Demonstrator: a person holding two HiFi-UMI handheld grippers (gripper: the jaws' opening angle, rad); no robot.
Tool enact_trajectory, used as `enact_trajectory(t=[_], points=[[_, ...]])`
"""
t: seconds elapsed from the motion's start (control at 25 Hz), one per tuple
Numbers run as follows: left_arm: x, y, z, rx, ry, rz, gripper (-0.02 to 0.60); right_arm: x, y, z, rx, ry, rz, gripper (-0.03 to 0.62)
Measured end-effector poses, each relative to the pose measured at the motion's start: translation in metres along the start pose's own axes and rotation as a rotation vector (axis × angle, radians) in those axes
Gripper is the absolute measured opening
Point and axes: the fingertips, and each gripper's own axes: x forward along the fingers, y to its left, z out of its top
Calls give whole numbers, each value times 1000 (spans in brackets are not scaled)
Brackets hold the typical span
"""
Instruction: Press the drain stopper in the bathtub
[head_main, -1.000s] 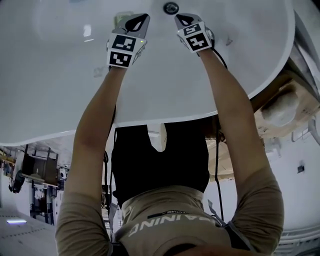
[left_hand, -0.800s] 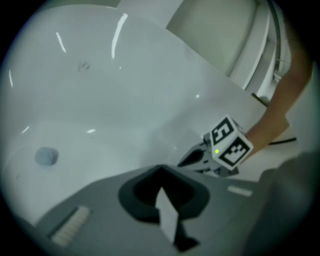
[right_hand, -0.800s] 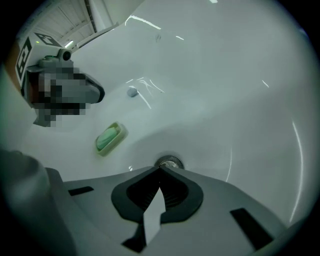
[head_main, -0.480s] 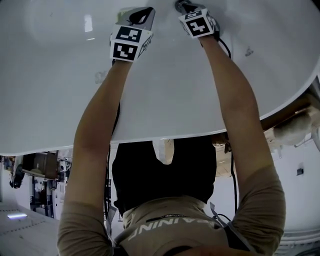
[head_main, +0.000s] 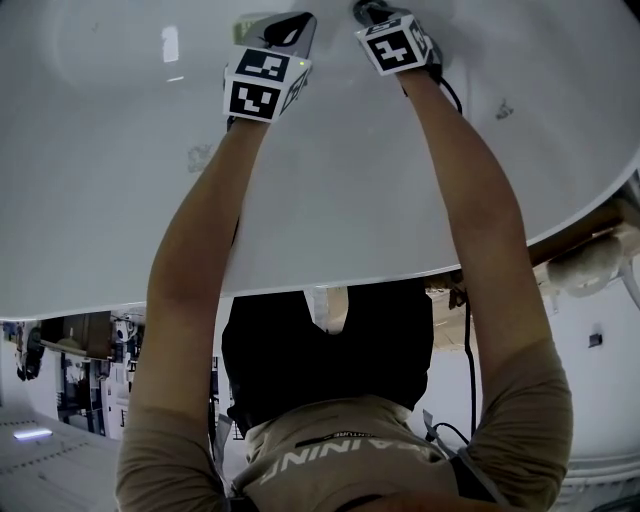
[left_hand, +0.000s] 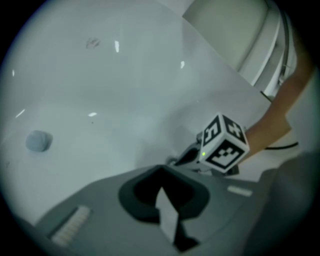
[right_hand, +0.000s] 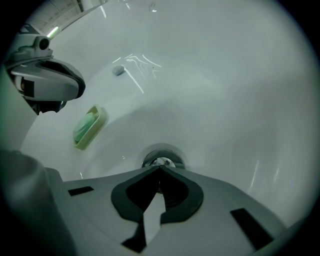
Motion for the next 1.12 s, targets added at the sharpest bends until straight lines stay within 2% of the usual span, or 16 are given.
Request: enact_trajectory(t=[0.08, 0.24, 0.36, 0.52, 0.72, 0.92, 1.12], points=[[3, -1, 2, 1, -5, -6, 2, 1, -1, 2, -11, 34, -4, 9], [5, -4, 8, 3, -14, -15, 2, 3, -1, 3, 74, 67, -46, 9], [6, -9, 11, 31, -16, -30, 2, 3, -2, 0, 88, 46, -77, 9], [-4, -9, 17, 39, -23, -16, 2, -7, -3, 4, 108, -58, -47, 9], [-21, -20, 21, 26, -20, -7, 2, -23, 14, -8, 82, -22, 2, 8], [-46, -45, 35, 65, -18, 0, 2, -74, 28, -10, 142, -34, 39, 8], [-92, -69, 81, 72, -45, 24, 2, -157, 25, 1, 110, -101, 18, 8]])
